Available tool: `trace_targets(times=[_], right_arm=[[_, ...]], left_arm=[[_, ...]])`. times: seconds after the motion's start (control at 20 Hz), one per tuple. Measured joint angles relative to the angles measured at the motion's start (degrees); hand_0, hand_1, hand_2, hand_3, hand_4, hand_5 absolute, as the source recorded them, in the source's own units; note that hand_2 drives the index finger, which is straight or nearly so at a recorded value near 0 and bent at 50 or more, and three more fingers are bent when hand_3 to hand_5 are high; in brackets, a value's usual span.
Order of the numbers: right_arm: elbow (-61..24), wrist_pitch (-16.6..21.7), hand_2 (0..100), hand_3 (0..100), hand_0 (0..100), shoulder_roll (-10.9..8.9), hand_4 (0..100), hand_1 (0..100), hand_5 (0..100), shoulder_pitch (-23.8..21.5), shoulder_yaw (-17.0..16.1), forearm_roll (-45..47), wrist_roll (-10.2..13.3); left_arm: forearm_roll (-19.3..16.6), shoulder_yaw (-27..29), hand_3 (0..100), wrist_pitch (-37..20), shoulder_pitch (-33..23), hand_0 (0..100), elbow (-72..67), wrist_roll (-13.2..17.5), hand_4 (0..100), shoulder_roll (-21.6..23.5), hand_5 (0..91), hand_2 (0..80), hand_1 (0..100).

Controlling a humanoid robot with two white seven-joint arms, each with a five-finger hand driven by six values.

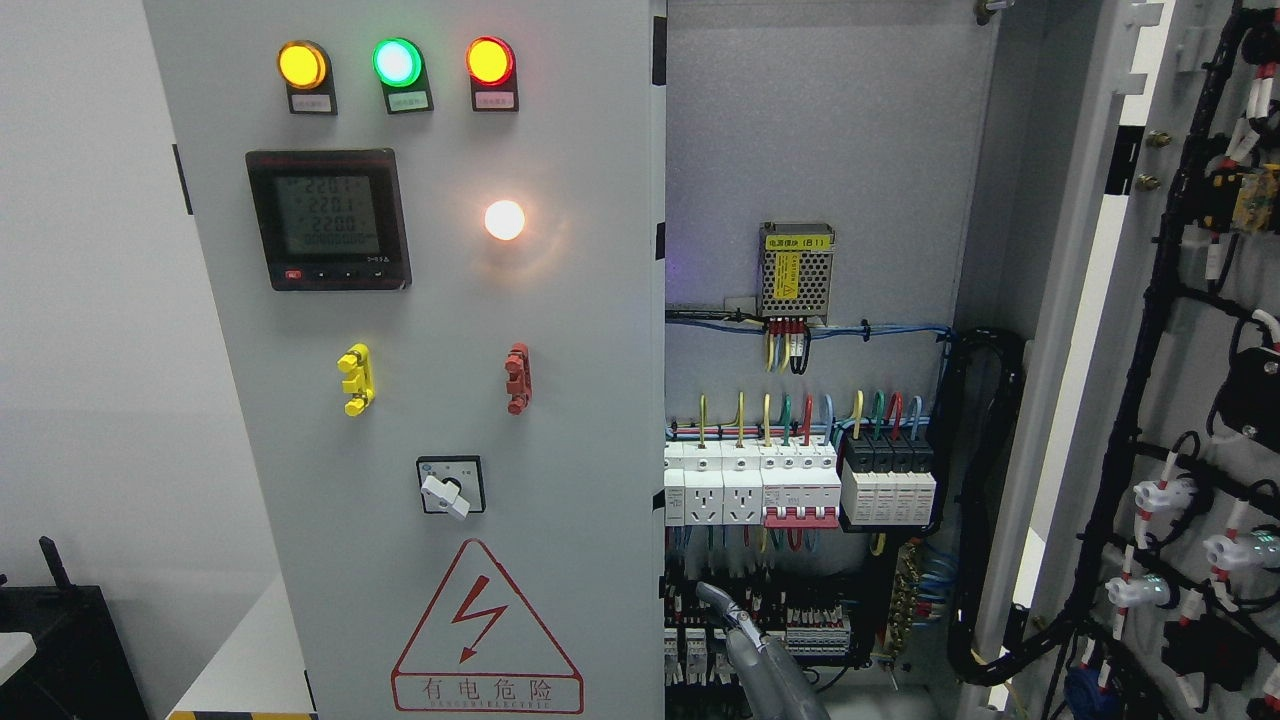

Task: Open door with both hands

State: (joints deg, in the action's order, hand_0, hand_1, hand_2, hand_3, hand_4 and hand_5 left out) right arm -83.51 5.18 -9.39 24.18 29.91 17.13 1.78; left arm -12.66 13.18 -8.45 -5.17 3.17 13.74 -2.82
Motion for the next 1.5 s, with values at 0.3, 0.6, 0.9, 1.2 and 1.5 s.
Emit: trace_targets(times=[0.3, 0.6, 0.9, 1.2, 1.5], right_arm=[[2.1, -0.2, 0, 0, 11, 0.12, 0, 0, 0, 2.0, 0.3, 0.6, -0.1], [3.7, -0.2, 0, 0, 11, 0.2, 0, 0, 0, 3.3, 0.6, 0.9, -0.1], [4.6, -0.2, 0, 0, 11, 0.27, 0, 0, 0, 4.5, 1.0, 1.7, -0.1], [5.2, -0.7, 0, 0, 11, 0.33, 0, 0, 0, 5.6, 1.5, 3.1, -0.1], [5.5, -0.8, 0, 0, 11, 0.34, 0, 0, 0, 6.2, 1.9, 3.6, -0.1]], left_arm=[[0.0, 0.0, 0, 0.0, 0.0, 0, 0.0, 0.0, 3, 0.0, 0.0, 0.0, 0], [0.0, 0.0, 0, 0.0, 0.0, 0, 0.0, 0.0, 3, 0.0, 0.0, 0.0, 0], [0.0, 0.0, 0, 0.0, 0.0, 0, 0.0, 0.0, 3, 0.0, 0.0, 0.0, 0], [0.0, 0.0, 0, 0.0, 0.0, 0, 0.0, 0.0, 3, 0.0, 0.0, 0.0, 0], [0.0, 0.0, 0, 0.0, 0.0, 0, 0.0, 0.0, 3, 0.0, 0.0, 0.0, 0]])
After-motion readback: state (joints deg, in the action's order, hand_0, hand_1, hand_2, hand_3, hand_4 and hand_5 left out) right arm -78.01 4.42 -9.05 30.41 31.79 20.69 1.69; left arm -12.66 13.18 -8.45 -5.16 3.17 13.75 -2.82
